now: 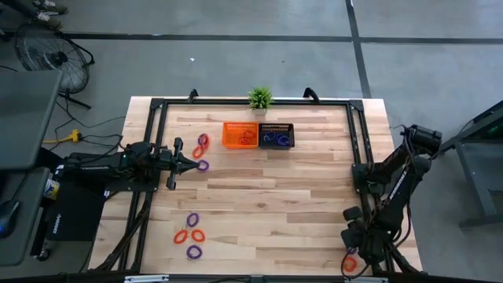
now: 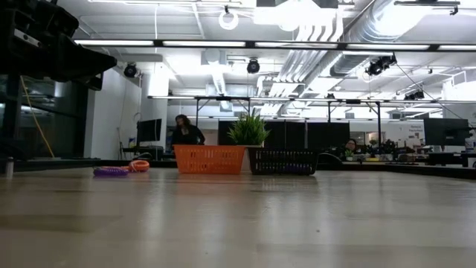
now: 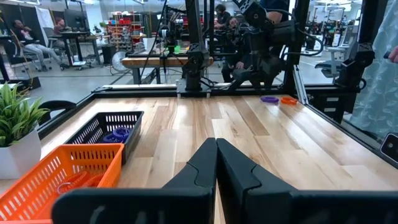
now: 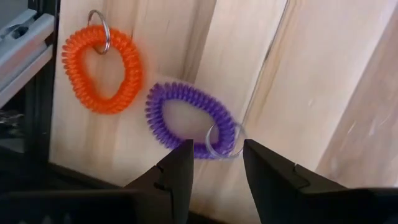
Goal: Sort spring keychains into baskets
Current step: Put the purple spring keychain into the black basket
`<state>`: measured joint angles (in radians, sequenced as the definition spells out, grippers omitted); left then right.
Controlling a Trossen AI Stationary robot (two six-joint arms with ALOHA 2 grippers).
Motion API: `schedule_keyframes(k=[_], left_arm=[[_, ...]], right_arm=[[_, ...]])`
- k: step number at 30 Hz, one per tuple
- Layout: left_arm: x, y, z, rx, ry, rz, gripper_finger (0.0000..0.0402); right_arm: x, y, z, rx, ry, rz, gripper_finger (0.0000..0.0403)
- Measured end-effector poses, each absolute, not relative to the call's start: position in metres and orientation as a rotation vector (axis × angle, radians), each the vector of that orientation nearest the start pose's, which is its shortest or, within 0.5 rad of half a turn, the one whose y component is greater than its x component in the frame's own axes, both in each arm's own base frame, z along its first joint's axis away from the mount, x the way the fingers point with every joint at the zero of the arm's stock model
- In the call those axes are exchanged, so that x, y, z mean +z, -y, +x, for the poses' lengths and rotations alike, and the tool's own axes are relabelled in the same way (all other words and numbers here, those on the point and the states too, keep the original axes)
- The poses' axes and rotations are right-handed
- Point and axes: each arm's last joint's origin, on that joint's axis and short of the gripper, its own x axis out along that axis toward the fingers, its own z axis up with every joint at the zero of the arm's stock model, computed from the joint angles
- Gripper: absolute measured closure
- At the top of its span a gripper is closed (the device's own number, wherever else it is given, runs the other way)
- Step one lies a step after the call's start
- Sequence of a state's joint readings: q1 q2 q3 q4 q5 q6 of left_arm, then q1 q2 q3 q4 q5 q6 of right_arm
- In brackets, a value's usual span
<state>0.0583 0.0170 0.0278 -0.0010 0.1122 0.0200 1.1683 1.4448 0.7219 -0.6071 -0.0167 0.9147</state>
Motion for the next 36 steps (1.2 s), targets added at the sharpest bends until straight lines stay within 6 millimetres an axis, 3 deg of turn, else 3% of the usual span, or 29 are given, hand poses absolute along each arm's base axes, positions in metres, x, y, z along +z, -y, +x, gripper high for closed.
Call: schedule_keyframes(k=[12,19,27,36], left_arm=[[0.172,-0.002,0.097,-0.053,0.01,0.021,0.0401],[0.172,-0.002,0.097,-0.054,0.011,0.021,0.0401],[0.172,-0.002,0.097,-0.053,0.01,0.021,0.0401],[0.172,-0.002,0.097,-0.054,0.011,0.021,0.0401]], right_arm=[[0.155,-0.217,0.094,0.517,-1.325,-0.237,0.0268],[0.14,-0.226,0.096,0.611,-1.334,-0.327,0.0268],[0.127,-0.23,0.099,0.594,-1.34,-0.382,0.0269],[0.126,-0.228,0.099,0.575,-1.325,-0.404,0.0326]])
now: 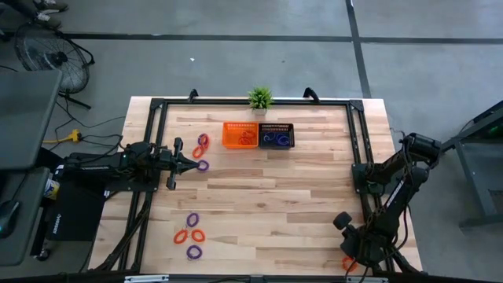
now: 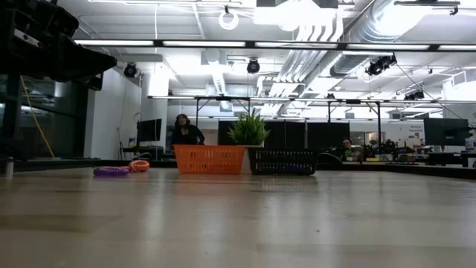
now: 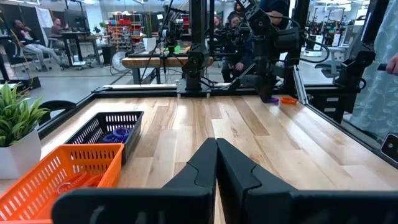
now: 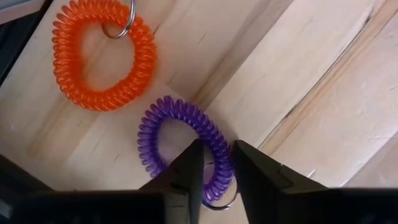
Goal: Sort spring keychains into baskets
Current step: Put the purple spring keychain into the black basket
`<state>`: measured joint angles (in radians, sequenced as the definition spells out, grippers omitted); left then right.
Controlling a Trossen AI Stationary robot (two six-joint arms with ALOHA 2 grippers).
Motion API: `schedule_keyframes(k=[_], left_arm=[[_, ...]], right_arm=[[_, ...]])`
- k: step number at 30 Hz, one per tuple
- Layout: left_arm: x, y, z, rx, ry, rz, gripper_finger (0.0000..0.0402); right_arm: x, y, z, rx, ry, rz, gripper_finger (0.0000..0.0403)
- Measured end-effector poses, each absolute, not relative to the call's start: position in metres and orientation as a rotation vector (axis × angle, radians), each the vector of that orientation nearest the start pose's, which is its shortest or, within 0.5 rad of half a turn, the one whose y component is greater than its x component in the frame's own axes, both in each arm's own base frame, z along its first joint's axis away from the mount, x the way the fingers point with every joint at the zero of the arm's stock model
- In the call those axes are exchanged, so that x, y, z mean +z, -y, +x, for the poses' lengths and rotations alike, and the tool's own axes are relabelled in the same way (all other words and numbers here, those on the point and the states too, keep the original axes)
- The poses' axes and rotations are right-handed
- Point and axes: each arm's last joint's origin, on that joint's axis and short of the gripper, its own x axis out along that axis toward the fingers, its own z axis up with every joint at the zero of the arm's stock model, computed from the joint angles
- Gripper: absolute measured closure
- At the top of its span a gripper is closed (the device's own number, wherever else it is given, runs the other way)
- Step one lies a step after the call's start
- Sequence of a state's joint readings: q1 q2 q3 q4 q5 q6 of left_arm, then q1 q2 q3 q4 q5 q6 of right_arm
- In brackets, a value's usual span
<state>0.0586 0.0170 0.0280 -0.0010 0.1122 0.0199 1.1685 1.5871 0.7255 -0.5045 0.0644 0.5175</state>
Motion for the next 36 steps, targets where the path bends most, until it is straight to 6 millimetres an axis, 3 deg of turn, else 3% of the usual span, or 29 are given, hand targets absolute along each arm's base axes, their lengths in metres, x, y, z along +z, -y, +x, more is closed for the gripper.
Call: schedule_keyframes(k=[8,16,24,36], left_arm=[[0.172,-0.002,0.097,-0.054,0.01,0.021,0.0401],[0.172,-0.002,0.097,-0.054,0.01,0.021,0.0401],[0.172,-0.002,0.097,-0.054,0.01,0.021,0.0401],[0.172,-0.002,0.097,-0.053,0.01,0.021,0.0401]], right_arm=[[0.125,-0.228,0.099,0.57,-1.328,-0.4,0.0375],[0.128,-0.228,0.1,0.531,-1.336,-0.336,0.036],[0.137,-0.228,0.103,0.502,-1.344,-0.33,0.0382],[0.16,-0.229,0.131,0.423,-1.343,-0.257,0.038]])
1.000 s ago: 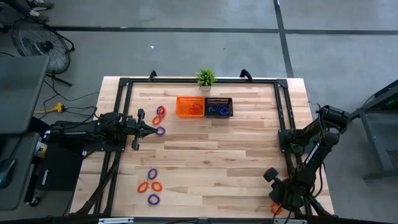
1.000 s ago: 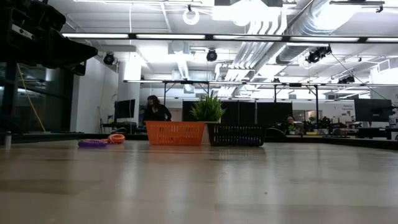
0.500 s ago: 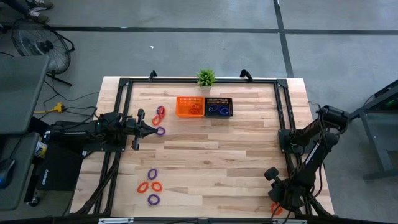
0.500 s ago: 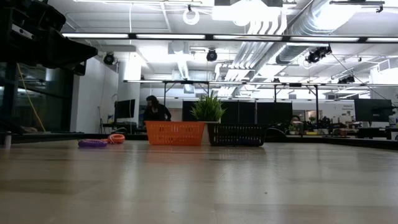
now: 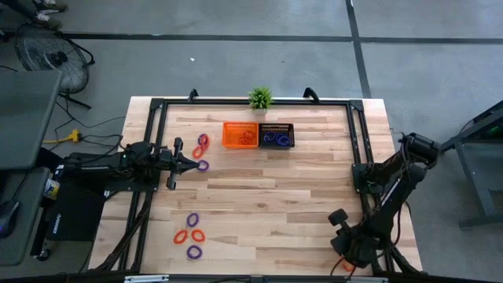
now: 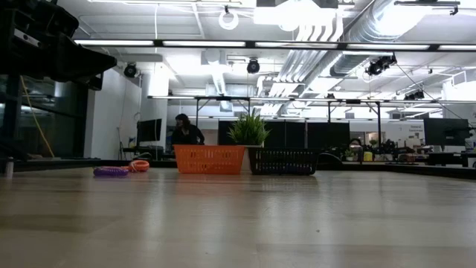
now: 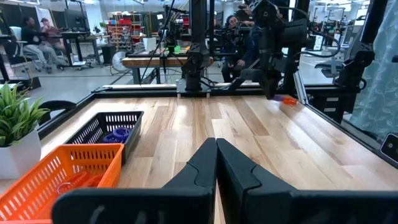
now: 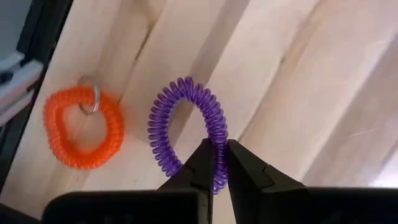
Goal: Sort spring keychains into baskets
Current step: Put the purple spring keychain into the black basket
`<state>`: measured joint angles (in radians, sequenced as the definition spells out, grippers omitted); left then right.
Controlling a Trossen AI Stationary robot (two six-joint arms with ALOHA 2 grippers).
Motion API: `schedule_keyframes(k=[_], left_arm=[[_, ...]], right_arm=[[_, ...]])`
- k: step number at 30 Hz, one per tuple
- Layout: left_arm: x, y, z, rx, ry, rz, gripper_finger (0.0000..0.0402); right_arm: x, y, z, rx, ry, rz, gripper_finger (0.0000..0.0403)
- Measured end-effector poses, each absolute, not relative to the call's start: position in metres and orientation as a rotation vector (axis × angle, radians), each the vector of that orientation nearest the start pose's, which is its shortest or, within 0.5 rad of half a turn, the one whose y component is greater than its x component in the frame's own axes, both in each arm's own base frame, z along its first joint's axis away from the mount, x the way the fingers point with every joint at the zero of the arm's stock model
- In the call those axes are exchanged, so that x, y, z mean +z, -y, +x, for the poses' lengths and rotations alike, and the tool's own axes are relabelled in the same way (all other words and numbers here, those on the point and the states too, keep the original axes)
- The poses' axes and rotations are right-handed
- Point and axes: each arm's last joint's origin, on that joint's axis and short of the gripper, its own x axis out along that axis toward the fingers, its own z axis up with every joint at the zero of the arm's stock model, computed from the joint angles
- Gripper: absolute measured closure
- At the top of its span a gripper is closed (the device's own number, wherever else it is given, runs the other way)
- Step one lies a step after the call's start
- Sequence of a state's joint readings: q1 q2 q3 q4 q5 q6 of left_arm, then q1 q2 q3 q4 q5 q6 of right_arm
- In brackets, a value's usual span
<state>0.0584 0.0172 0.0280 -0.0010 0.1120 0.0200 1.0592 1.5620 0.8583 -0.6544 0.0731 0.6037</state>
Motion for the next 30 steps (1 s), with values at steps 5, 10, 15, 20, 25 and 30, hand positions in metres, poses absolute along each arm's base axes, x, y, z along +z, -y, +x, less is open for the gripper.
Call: schedule_keyframes(k=[5,10,15,20,25,30], left_arm=[[0.172,-0.002,0.097,-0.054,0.01,0.021,0.0401],[0.172,-0.002,0.097,-0.054,0.01,0.021,0.0401],[0.172,-0.002,0.097,-0.053,0.01,0.021,0.0401],[0.172,-0.002,0.097,-0.054,0.01,0.021,0.0401],[0.172,-0.002,0.097,-0.054,0.011,0.021,0.0401],[0.172,-0.002,0.097,-0.053,0.01,0.021,0.0401]], right_arm=[[0.175,-0.228,0.145,0.383,-1.347,-0.226,0.0376],[0.192,-0.223,0.163,0.328,-1.35,-0.184,0.038],[0.209,-0.213,0.181,0.286,-1.365,-0.179,0.0374],[0.23,-0.198,0.202,0.262,-1.376,-0.177,0.0376],[0.248,-0.171,0.218,0.208,-1.346,-0.145,0.0378],[0.263,-0.137,0.228,0.089,-1.285,-0.141,0.0371]])
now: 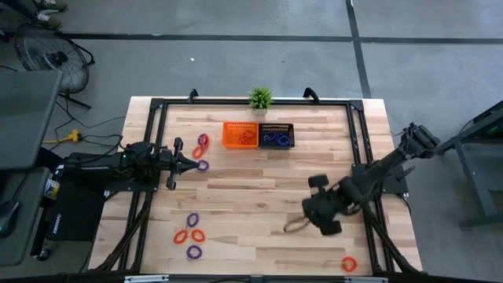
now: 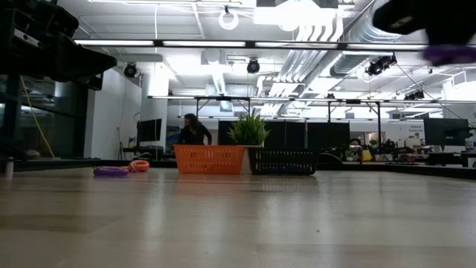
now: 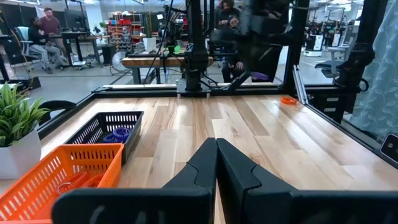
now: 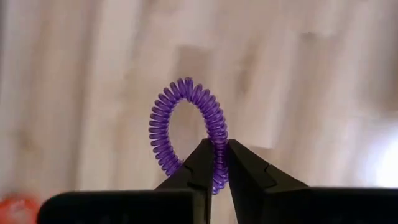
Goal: Sort spring keychains into baskets
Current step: Put the purple spring keychain into the black basket
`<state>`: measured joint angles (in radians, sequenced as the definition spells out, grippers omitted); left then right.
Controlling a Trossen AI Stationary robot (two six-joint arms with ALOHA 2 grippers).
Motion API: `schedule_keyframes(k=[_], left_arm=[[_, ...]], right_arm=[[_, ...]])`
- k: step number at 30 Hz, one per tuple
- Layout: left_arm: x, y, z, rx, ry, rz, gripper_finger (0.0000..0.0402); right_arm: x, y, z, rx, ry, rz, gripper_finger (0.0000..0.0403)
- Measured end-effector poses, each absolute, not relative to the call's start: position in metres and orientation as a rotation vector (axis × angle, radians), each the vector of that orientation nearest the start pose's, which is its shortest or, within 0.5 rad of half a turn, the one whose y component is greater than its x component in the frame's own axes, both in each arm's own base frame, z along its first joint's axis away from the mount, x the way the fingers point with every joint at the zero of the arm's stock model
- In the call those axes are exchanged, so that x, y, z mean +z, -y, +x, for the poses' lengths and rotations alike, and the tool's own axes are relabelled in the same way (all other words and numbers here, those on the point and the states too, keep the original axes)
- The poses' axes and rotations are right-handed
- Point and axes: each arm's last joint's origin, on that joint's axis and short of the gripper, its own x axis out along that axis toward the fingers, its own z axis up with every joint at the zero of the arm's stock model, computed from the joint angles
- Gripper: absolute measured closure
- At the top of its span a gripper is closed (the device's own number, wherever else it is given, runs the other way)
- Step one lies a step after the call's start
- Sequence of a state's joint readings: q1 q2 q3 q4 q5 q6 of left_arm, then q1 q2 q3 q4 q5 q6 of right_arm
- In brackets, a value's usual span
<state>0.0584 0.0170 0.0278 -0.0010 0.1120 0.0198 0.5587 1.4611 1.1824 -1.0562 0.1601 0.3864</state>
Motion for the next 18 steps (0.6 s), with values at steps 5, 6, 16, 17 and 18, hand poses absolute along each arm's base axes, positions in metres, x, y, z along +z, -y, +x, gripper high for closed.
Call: schedule_keyframes(k=[5,6,16,17,18], left_arm=[[0.172,-0.002,0.097,-0.053,0.01,0.02,0.0401],[0.172,-0.002,0.097,-0.053,0.011,0.021,0.0401],[0.172,-0.002,0.097,-0.054,0.01,0.021,0.0401],[0.172,-0.002,0.097,-0.053,0.01,0.021,0.0401],[0.172,-0.002,0.097,-0.054,0.01,0.021,0.0401]], right_arm=[[0.277,-0.097,0.234,-0.068,-1.226,-0.111,0.0375],[0.278,-0.089,0.236,-0.096,-1.219,-0.096,0.0375],[0.282,0.002,0.262,-0.399,-1.118,0.138,0.0369],[0.282,0.011,0.265,-0.43,-1.102,0.162,0.037],[0.281,0.02,0.267,-0.461,-1.081,0.19,0.0371]])
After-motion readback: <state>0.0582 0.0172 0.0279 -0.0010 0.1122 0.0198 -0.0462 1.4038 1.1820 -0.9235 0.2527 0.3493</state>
